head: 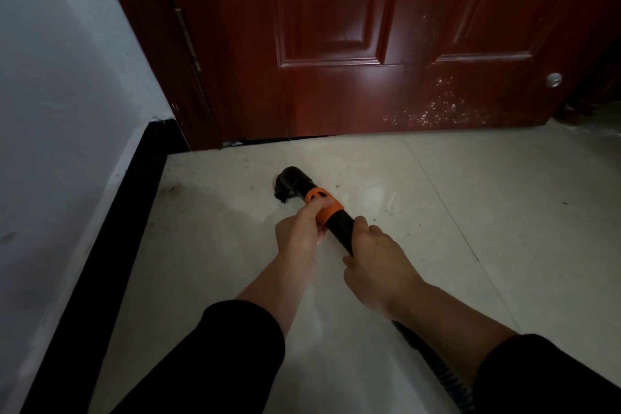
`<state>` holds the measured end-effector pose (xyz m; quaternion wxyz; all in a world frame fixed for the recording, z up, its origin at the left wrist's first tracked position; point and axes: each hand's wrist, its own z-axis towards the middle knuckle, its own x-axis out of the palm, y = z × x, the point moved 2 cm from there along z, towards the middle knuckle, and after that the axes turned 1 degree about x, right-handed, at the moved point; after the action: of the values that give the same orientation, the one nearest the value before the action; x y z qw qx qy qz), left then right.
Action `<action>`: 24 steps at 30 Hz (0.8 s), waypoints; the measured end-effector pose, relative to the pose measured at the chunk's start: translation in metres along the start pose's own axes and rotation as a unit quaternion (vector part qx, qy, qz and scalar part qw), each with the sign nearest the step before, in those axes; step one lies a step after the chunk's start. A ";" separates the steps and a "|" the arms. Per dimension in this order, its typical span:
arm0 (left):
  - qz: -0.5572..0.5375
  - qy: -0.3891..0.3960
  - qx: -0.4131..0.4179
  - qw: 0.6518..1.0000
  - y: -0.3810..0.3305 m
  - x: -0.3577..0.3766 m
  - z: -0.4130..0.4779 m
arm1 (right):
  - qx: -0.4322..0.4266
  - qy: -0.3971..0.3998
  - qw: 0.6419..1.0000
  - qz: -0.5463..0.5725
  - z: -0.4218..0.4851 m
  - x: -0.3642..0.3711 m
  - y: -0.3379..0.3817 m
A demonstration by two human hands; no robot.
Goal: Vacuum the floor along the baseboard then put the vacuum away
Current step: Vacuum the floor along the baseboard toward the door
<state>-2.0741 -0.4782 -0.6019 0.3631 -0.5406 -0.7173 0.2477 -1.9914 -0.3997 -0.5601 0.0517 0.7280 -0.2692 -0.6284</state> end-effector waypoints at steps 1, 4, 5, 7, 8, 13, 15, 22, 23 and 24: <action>0.001 -0.003 0.002 1.000 -0.002 0.002 0.002 | 0.000 -0.002 1.000 0.001 0.003 -0.001 0.001; 0.003 -0.010 0.008 1.000 -0.008 0.004 0.008 | 0.001 -0.004 1.000 0.008 0.012 -0.001 0.004; 0.003 -0.009 0.009 1.000 -0.009 0.005 0.010 | 0.001 -0.005 1.000 0.008 0.015 -0.001 0.005; -0.002 -0.007 0.013 1.000 -0.012 0.005 0.013 | 0.002 -0.007 1.000 0.007 0.020 -0.001 0.008; -0.004 -0.007 0.013 1.000 -0.014 0.006 0.014 | 0.004 -0.007 1.000 0.007 0.022 -0.001 0.009; -0.006 -0.011 0.016 1.000 -0.023 0.009 0.020 | 0.008 -0.005 1.000 0.008 0.032 -0.005 0.018; -0.008 -0.009 0.017 1.000 -0.025 0.009 0.022 | 0.010 -0.001 1.000 0.008 0.036 -0.007 0.021; -0.022 -0.009 0.019 1.000 -0.027 0.006 0.025 | 0.010 -0.005 1.000 0.020 0.037 -0.007 0.028; -0.021 -0.009 0.021 1.000 -0.026 0.005 0.025 | 0.008 -0.006 1.000 0.022 0.035 -0.006 0.028; -0.017 -0.008 0.022 1.000 -0.025 0.003 0.025 | 0.008 -0.007 1.000 0.025 0.034 -0.004 0.028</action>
<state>-2.1090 -0.4816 -0.5975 0.3731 -0.5182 -0.7238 0.2617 -2.0324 -0.4123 -0.5516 0.0600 0.7170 -0.2925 -0.6298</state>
